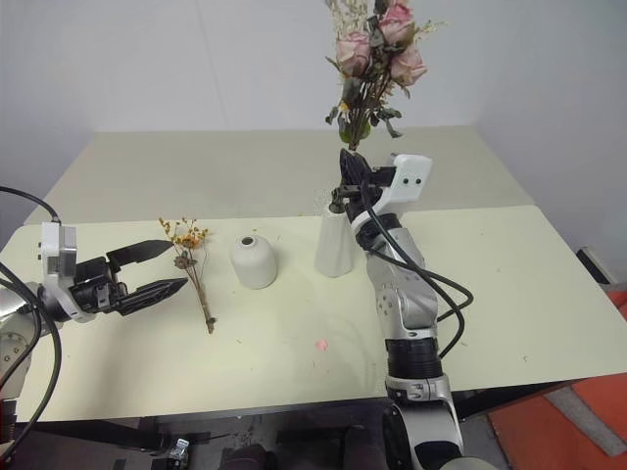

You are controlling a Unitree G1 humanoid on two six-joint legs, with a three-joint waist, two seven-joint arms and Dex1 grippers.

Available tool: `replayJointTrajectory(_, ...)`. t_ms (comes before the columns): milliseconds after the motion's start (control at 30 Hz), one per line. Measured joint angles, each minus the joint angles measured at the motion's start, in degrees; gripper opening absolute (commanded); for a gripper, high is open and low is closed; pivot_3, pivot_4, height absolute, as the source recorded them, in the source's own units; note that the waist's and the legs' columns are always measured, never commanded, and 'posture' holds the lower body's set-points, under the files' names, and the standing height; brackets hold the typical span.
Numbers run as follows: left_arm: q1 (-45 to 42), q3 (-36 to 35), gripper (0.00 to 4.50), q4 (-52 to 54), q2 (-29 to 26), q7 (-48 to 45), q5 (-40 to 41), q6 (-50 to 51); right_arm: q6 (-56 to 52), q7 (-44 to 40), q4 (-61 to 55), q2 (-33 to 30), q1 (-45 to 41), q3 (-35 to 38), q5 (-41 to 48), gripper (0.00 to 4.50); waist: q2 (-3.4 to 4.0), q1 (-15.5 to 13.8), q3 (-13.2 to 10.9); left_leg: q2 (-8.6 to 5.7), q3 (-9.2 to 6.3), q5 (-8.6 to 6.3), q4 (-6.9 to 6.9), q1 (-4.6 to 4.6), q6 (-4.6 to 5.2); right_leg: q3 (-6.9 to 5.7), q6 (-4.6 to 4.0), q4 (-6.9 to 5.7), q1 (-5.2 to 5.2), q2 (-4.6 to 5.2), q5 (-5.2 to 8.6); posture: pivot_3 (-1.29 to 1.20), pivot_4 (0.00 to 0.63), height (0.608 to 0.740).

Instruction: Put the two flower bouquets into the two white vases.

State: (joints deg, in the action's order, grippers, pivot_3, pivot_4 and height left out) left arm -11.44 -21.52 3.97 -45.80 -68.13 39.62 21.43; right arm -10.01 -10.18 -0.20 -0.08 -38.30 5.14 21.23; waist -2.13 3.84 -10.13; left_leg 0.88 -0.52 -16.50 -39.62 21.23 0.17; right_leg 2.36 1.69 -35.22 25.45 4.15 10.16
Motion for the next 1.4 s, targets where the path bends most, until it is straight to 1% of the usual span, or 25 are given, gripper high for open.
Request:
replayJointTrajectory(267, -0.03, 0.0, 4.5, 0.0, 0.0, 0.0, 0.0, 0.0, 2.06, -0.06, 0.7, 0.27, 1.16, -1.43, -3.28, 0.24, 0.0, 0.04, 0.0, 0.01, 0.0, 0.0, 0.0, 0.0, 0.0, 0.0, 0.0, -0.01, 0.02, -0.01, 0.0, 0.0, 0.15, 0.74)
replayJointTrajectory(300, -0.05, 0.0, 4.5, 0.0, 0.0, 0.01, 0.0, 0.0, 2.16, -0.08, 0.71, 0.39, 1.16, -1.52, -3.5, 0.95, 0.0, 0.04, 0.0, 0.0, 0.0, 0.0, 0.0, 0.0, 0.0, 0.0, 0.0, -0.01, 0.02, -0.02, 0.0, 0.0, 0.15, 0.74)
replayJointTrajectory(333, -0.05, 0.0, 4.5, 0.0, 0.0, 0.01, 0.0, 0.0, 2.18, -0.17, 0.71, 0.46, 1.17, -1.53, -3.53, 1.15, 0.0, 0.03, 0.0, 0.0, 0.0, 0.0, 0.0, 0.0, 0.0, 0.0, 0.0, -0.02, 0.02, -0.01, 0.0, 0.0, 0.15, 0.74)
replayJointTrajectory(400, -0.05, 0.0, 4.5, 0.0, 0.0, 0.02, 0.0, 0.0, 2.26, -0.6, 0.68, 0.68, 1.37, -1.54, -3.49, 1.77, 0.0, 0.01, 0.0, 0.0, 0.0, 0.0, 0.0, 0.0, 0.0, 0.0, 0.0, -0.01, 0.01, 0.0, 0.0, 0.0, 0.15, 0.74)
replayJointTrajectory(467, -0.05, 0.0, 4.5, 0.0, 0.01, 0.06, 0.0, 0.0, 2.26, -1.0, 0.06, 0.7, 2.25, -1.84, -3.48, 2.53, 0.0, 0.0, 0.0, 0.0, 0.0, 0.0, 0.0, 0.0, 0.0, 0.0, 0.0, 0.0, 0.01, 0.0, 0.0, 0.0, 0.15, 0.74)
replayJointTrajectory(567, 0.2, 0.0, 4.5, 0.15, 0.13, 0.91, 0.0, 0.13, 1.84, -1.42, -2.36, 0.53, 4.57, -2.45, -3.19, 3.55, 0.0, -0.04, 0.0, -0.01, -0.01, 0.0, 0.01, 0.01, 0.0, 0.0, 0.0, 0.01, 0.01, 0.02, 0.0, 0.0, 0.15, 0.74)
replayJointTrajectory(633, 1.79, 0.0, 4.5, 1.61, 0.33, 3.09, -0.2, 0.48, 0.31, -1.66, -6.17, -0.67, 7.19, -3.21, -3.18, 4.26, 0.0, -0.09, 0.0, -0.02, -0.01, 0.0, 0.03, 0.02, 0.0, 0.01, 0.01, 0.04, 0.01, 0.05, 0.0, 0.0, 0.15, 0.74)
replayJointTrajectory(667, 2.93, 0.01, 4.5, 2.44, 0.34, 4.61, -0.91, 0.73, -0.82, -1.67, -8.06, -1.52, 8.62, -3.46, -3.18, 4.47, 0.0, -0.13, 0.0, -0.03, -0.01, 0.0, 0.03, 0.02, 0.0, 0.01, 0.01, 0.06, 0.0, 0.06, 0.0, 0.0, 0.15, 0.74)
replayJointTrajectory(733, 4.74, 0.04, 4.5, 3.62, 0.37, 8.09, -2.85, 1.38, -3.04, -1.83, -11.78, -3.27, 11.68, -3.52, -2.98, 4.47, 0.0, -0.31, 0.0, -0.03, -0.02, 0.0, 0.03, 0.02, 0.0, 0.0, 0.01, 0.07, 0.0, 0.07, 0.0, 0.0, 0.15, 0.74)
replayJointTrajectory(800, 7.0, 0.05, 4.5, 6.82, 1.24, 15.93, -5.74, 4.56, -7.67, -2.97, -18.49, -7.98, 17.45, -3.31, -1.76, 4.47, 0.0, -0.88, 0.0, -0.04, -0.04, 0.0, 0.04, 0.01, 0.0, 0.0, 0.02, 0.1, -0.03, 0.08, 0.01, 0.0, 0.15, 0.74)
replayJointTrajectory(867, 8.34, 0.08, 4.5, 8.52, 2.37, 21.1, -7.3, 7.21, -10.86, -3.83, -21.17, -10.7, 19.91, -2.45, -0.55, 4.47, -0.01, -1.26, -0.01, -0.04, -0.02, 0.0, 0.01, 0.01, 0.0, 0.0, 0.02, 0.1, -0.05, 0.08, 0.01, 0.0, 0.15, 0.74)
replayJointTrajectory(933, 9.28, 0.77, 4.5, 15.65, 5.84, 32.32, -10.39, 13.95, -15.84, -5.71, -26.06, -15.73, 22.97, -1.06, 2.38, 4.47, -0.01, -1.46, -0.01, -0.04, -0.03, 0.0, -0.05, -0.06, 0.0, 0.01, 0.04, 0.12, -0.19, 0.08, 0.02, 0.0, 0.15, 0.74)
replayJointTrajectory(967, 9.12, 1.39, 4.5, 19.89, 7.91, 38.49, -11.25, 19.04, -19.36, -6.92, -28.48, -19.43, 23.8, -0.01, 4.39, 4.47, -0.03, -1.7, -0.02, -0.06, -0.07, 0.0, -0.09, -0.07, 0.0, -0.01, 0.07, 0.12, -0.28, 0.09, 0.03, 0.0, 0.15, 0.74)
replayJointTrajectory(1033, 8.13, 2.51, 4.5, 25.03, 10.22, 46.24, -11.52, 27.7, -25.24, -8.49, -31.3, -24.48, 23.69, 2.72, 8.26, 4.47, -0.08, -1.76, 0.01, -0.05, -0.1, 0.0, -0.12, -0.14, 0.0, -0.02, 0.08, 0.12, -0.38, 0.04, 0.03, 0.0, 0.15, 0.74)
replayJointTrajectory(1067, 6.26, 2.49, 4.5, 27.61, 12.39, 50.12, -11.01, 32.93, -29.31, -9.55, -32.15, -28.37, 23.27, 4.66, 11.38, 4.47, -0.08, -1.87, 0.01, -0.07, -0.12, 0.0, -0.13, -0.15, 0.0, -0.01, 0.08, 0.11, -0.39, 0.04, 0.04, 0.0, 0.15, 0.74)
replayJointTrajectory(1133, 1.34, 2.3, 4.5, 30.17, 15.6, 54.97, -9.67, 41.89, -34.58, -11.42, -32.84, -33.56, 22.47, 7.24, 15.13, 4.47, -0.11, -1.95, 0.02, -0.06, -0.15, 0.0, -0.14, -0.17, 0.0, -0.04, 0.08, 0.12, -0.44, -0.05, 0.04, 0.0, 0.15, 0.74)
replayJointTrajectory(1233, -14.54, 0.69, 4.5, 28.64, 24.2, 63.76, -11.76, 61.45, -41.04, -16.42, -33.04, -42.54, 20.71, 9.22, 20.53, 4.47, -0.15, -2.71, -0.02, -0.1, -0.28, 0.0, -0.23, -0.16, 0.0, -0.1, 0.09, 0.21, -0.58, -0.13, 0.03, 0.0, 0.15, 0.74)
replayJointTrajectory(1267, -18.38, 0.36, 4.5, 27.16, 25.54, 66.37, -12.73, 65.71, -42.38, -18.35, -33.12, -45.16, 20.09, 9.57, 22.17, 4.47, -0.17, -2.75, 0.0, -0.11, -0.3, 0.0, -0.19, -0.22, 0.01, -0.1, 0.09, 0.26, -0.67, -0.14, 0.04, 0.0, 0.15, 0.74)
replayJointTrajectory(1333, -22.68, -0.85, 4.5, 22.54, 27.97, 71.07, -12.96, 69.32, -44.17, -21.89, -33.14, -49.57, 20.33, 10.53, 24.46, 4.47, -0.16, -2.36, 0.02, -0.13, -0.26, -0.02, -0.1, -0.28, 0.03, 0.0, 0.13, 0.28, -0.69, -0.12, 0.08, 0.0, 0.15, 0.74)
replayJointTrajectory(1400, -24.83, -2.1, 4.5, 16.97, 29.93, 75.78, -12.17, 70.51, -45.37, -24.38, -33.03, -52.61, 20.66, 11.46, 25.74, 4.47, -0.19, -2.09, 0.0, -0.09, -0.29, -0.02, -0.1, -0.2, 0.04, -0.02, 0.13, 0.33, -0.63, -0.15, 0.08, 0.0, 0.15, 0.74)
